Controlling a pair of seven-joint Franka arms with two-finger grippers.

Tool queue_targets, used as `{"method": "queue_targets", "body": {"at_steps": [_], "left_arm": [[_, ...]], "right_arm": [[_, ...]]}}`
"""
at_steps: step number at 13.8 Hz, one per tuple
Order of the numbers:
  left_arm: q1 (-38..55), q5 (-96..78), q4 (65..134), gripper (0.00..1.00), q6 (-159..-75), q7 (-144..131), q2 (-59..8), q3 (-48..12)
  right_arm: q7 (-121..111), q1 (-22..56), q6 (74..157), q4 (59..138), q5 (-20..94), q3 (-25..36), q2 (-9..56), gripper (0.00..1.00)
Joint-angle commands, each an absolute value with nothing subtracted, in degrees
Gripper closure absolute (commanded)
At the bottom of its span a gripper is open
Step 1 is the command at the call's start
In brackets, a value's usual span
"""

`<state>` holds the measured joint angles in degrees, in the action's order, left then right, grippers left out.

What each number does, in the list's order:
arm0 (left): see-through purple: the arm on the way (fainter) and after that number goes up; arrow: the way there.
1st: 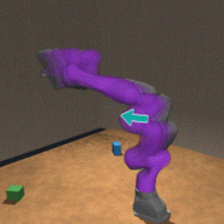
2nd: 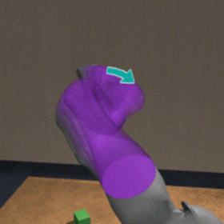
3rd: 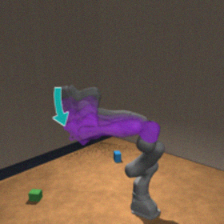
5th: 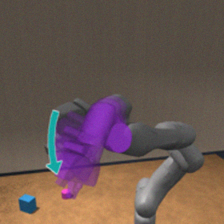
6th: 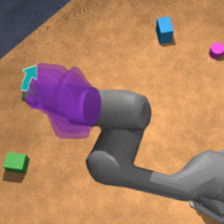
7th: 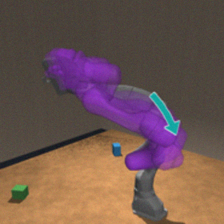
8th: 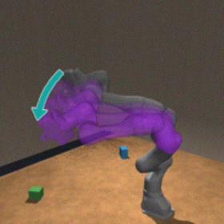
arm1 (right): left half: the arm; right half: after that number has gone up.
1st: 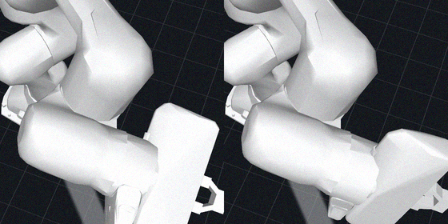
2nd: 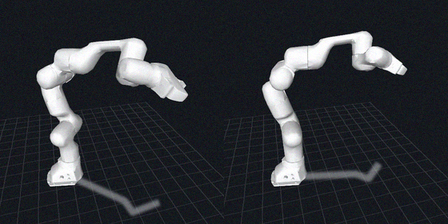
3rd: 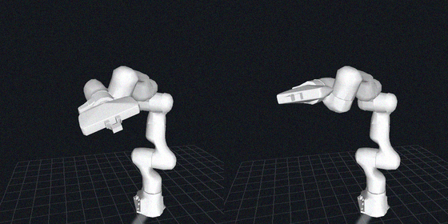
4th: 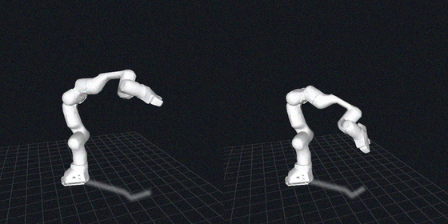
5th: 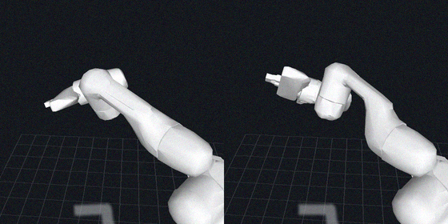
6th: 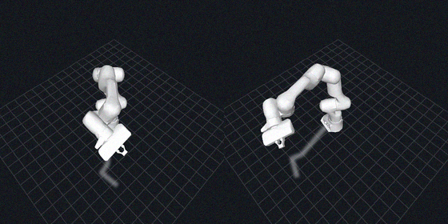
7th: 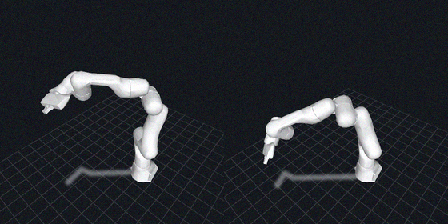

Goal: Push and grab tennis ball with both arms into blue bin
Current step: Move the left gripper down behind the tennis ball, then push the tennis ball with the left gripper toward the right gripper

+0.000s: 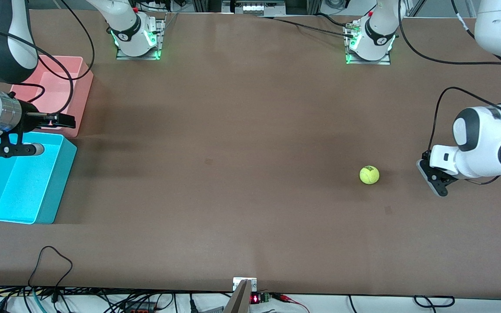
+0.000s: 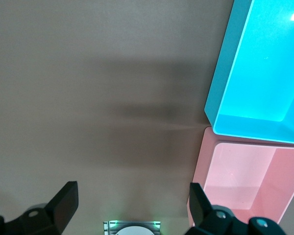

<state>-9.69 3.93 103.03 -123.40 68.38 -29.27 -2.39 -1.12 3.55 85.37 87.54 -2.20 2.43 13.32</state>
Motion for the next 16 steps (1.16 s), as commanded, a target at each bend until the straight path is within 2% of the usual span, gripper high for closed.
{"method": "queue_targets", "body": {"at_steps": [1,9,14,15,16], "left_arm": [[-9.7,5.4,101.7,1.00,-126.2,76.2,-32.0,-2.7],[-7.7,5.4,101.8,1.00,-129.0,83.0,-35.1,-3.4],[9.6,4.2,99.9,1.00,-132.4,68.1,-39.4,-3.6],[11.9,3.9,97.0,1.00,-131.2,66.2,-39.1,-3.7],[12.5,1.9,94.0,1.00,-126.4,66.3,-38.7,-3.8]], "right_arm": [[-1.8,3.5,84.2,87.1,-3.1,2.4,12.9,0.00],[-1.8,3.1,84.1,87.4,-3.0,2.4,12.9,0.00],[-1.8,2.7,84.5,87.2,-3.0,2.5,13.1,0.00],[-1.8,2.6,84.6,87.2,-2.5,2.7,13.3,0.00],[-1.7,2.5,84.2,87.3,-2.3,2.7,13.4,0.00]]}}
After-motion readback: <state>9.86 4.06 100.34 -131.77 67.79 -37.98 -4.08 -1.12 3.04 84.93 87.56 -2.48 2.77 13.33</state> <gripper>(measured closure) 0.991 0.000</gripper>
